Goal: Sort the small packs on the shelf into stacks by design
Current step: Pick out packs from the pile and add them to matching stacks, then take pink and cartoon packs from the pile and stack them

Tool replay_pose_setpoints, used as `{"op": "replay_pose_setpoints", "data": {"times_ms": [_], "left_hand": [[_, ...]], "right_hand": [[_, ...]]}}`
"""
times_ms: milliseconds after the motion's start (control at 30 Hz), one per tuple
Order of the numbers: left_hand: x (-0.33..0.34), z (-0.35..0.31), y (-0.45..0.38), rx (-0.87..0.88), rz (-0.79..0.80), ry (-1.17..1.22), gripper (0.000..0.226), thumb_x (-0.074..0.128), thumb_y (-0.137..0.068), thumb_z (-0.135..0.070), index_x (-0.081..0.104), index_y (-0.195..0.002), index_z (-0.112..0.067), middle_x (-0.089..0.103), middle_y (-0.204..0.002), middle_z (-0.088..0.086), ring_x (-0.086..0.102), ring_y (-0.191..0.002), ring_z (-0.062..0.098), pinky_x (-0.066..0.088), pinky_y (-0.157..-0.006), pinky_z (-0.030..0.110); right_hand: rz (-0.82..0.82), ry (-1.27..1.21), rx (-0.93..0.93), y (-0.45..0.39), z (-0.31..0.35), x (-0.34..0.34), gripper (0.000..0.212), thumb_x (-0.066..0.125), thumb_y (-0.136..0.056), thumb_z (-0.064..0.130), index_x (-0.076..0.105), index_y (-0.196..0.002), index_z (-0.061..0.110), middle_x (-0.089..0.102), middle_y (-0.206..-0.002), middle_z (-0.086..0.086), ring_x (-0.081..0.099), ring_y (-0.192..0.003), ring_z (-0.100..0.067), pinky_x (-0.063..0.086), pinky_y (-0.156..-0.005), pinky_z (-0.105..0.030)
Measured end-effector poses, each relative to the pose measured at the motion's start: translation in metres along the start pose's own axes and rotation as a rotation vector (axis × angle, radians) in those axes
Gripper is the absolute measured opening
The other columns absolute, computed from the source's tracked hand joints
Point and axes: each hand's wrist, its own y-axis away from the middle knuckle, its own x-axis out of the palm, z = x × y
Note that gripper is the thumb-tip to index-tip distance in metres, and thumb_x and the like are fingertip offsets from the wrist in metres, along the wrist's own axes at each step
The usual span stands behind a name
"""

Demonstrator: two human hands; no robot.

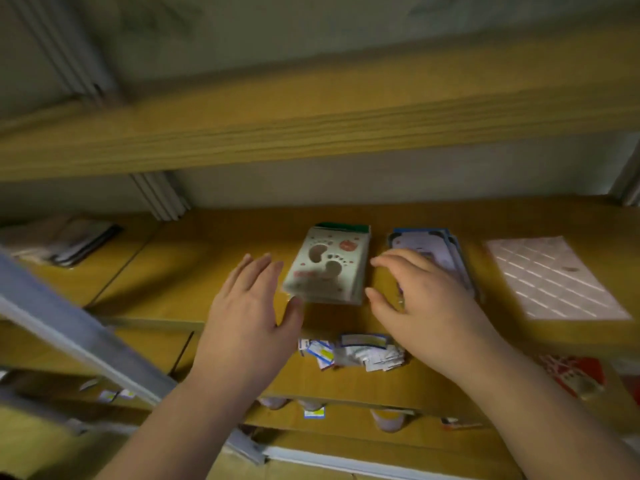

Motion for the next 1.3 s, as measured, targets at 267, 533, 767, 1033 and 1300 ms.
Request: {"op": "replay_pose_setpoints", "data": {"times_ms": [267,533,767,1033,1300], "left_hand": [[-0.061,0.155,0.051,-0.13,-0.09,0.041,0.062,0.056,-0.095,-0.043,0.041,-0.151,-0.021,0.039,-0.158,-0.006,0.02,-0.151,0.012,0.014,-0.117,0.023],[-0.131,0.311,0.107,-0.165,-0.177,0.033,0.059,0.052,-0.093,-0.042,0.044,-0.149,-0.024,0.046,-0.15,-0.012,0.03,-0.145,0.005,0.017,-0.112,0.017],[-0.158,0.409,0.125,-0.321,-0.179,0.062,0.062,0.052,-0.096,-0.044,0.033,-0.154,-0.029,0.036,-0.157,-0.014,0.02,-0.148,0.002,0.014,-0.111,0.018],[-0.158,0.478,0.105,-0.401,-0.157,0.074,0.063,0.053,-0.096,-0.044,0.03,-0.154,-0.033,0.033,-0.158,-0.016,0.017,-0.147,-0.001,0.013,-0.112,0.018],[-0.171,0.544,0.061,-0.471,-0.118,0.046,0.062,0.05,-0.095,-0.049,0.032,-0.153,-0.035,0.036,-0.156,-0.018,0.026,-0.144,0.002,0.028,-0.117,0.028]], "right_hand": [[0.045,-0.018,-0.081,-0.023,0.147,0.07,0.043,0.058,-0.091,0.043,0.057,-0.131,0.026,0.054,-0.135,0.01,0.052,-0.121,-0.013,0.042,-0.101,-0.031],[0.083,-0.087,-0.205,-0.035,0.311,0.152,0.043,0.057,-0.091,0.042,0.056,-0.132,0.03,0.051,-0.132,0.018,0.049,-0.121,-0.004,0.037,-0.096,-0.021],[0.223,-0.12,-0.348,-0.041,0.42,0.208,0.043,0.052,-0.094,0.048,0.046,-0.136,0.041,0.04,-0.125,0.033,0.035,-0.112,0.013,0.032,-0.093,-0.012],[0.23,-0.112,-0.385,-0.087,0.489,0.28,0.049,0.048,-0.094,0.049,0.045,-0.141,0.035,0.044,-0.139,0.023,0.042,-0.126,0.0,0.04,-0.1,-0.022],[0.254,-0.076,-0.329,-0.153,0.528,0.328,0.056,0.044,-0.098,0.047,0.034,-0.15,0.026,0.04,-0.15,0.01,0.038,-0.135,-0.007,0.034,-0.106,-0.022]]}}
